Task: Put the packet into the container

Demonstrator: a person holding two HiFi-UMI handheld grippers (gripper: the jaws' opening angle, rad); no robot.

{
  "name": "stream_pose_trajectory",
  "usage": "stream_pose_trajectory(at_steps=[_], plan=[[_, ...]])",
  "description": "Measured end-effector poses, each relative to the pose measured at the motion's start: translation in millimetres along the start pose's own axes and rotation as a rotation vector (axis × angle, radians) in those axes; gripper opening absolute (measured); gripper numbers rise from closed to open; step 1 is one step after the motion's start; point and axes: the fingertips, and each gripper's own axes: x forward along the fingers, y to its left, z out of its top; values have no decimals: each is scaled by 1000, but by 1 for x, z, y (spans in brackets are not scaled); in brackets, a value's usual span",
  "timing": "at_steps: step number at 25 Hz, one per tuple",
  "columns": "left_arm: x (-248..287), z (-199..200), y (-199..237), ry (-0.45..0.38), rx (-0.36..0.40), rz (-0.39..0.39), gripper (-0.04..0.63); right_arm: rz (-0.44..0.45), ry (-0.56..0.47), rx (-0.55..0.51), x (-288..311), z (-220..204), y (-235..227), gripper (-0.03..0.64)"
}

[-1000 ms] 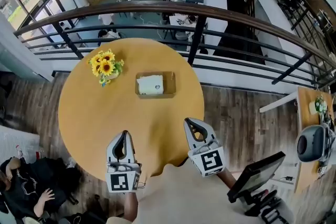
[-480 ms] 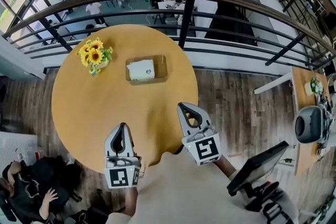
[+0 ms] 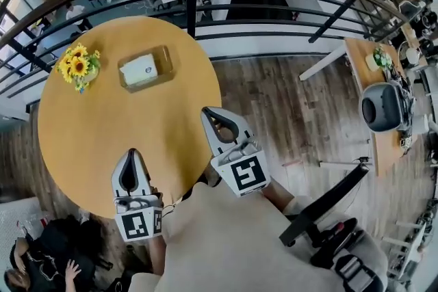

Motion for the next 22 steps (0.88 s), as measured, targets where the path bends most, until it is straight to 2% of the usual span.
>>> stream_pose_trajectory(at_steps=[6,15,22], plan=[[-17,4,-45,-17,19,-15,5,-14,-1,16,-58,-15,-6,4],[-66,-8,-133,-15,33,-29,5,15,5,4,-154,-50,0,3],[-94,-12,-170,-21,53,-38,5,44,-5,-35,-202,-59,14,3]])
